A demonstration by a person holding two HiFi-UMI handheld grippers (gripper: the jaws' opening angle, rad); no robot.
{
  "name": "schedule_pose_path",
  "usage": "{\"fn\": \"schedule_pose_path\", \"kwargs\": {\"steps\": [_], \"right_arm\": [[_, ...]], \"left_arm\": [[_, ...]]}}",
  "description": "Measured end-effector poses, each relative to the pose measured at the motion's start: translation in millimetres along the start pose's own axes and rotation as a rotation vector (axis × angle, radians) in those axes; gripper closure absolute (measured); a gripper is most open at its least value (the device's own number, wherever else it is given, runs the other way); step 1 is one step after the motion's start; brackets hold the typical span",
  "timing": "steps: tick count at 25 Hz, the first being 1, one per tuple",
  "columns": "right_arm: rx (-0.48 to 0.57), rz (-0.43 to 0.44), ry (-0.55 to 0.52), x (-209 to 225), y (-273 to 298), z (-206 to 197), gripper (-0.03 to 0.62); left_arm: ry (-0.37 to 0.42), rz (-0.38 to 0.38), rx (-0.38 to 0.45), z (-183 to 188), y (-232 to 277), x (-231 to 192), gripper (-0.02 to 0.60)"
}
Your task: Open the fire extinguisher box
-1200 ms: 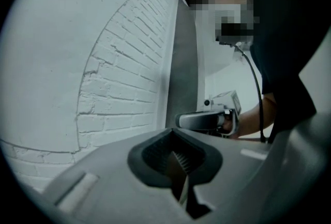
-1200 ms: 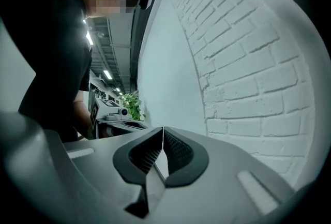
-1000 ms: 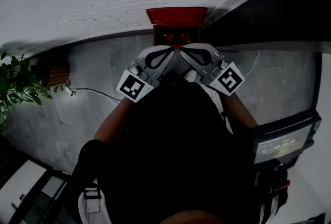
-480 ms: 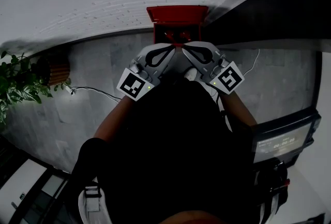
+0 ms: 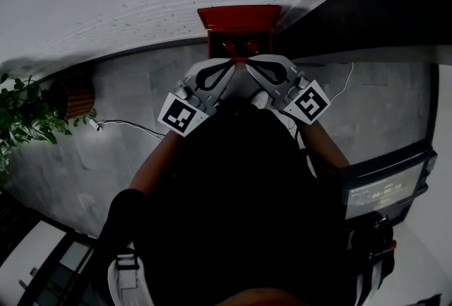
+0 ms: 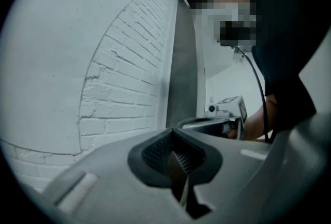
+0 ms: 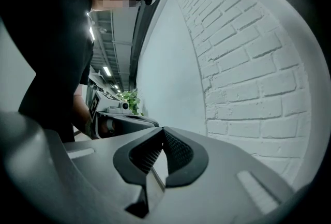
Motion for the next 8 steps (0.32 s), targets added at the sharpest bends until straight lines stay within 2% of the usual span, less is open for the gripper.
{"fn": "schedule_pose_path", "kwargs": {"steps": [8], "right_arm": [[-0.006, 0.008, 0.001, -2.9, 2.9, -3.1, 0.585]], "left_arm": [[-0.009, 0.001, -0.004, -4.4, -1.3, -0.7, 0.580]]}}
Point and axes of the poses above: the fingertips, and each gripper's own axes: y forward along the fingers, x to its right, z out of its top, the point moved 5 cm from there along -y, backward along the fingers, and after that the axes turned 5 degrees about -y, right-handed, at the moved point
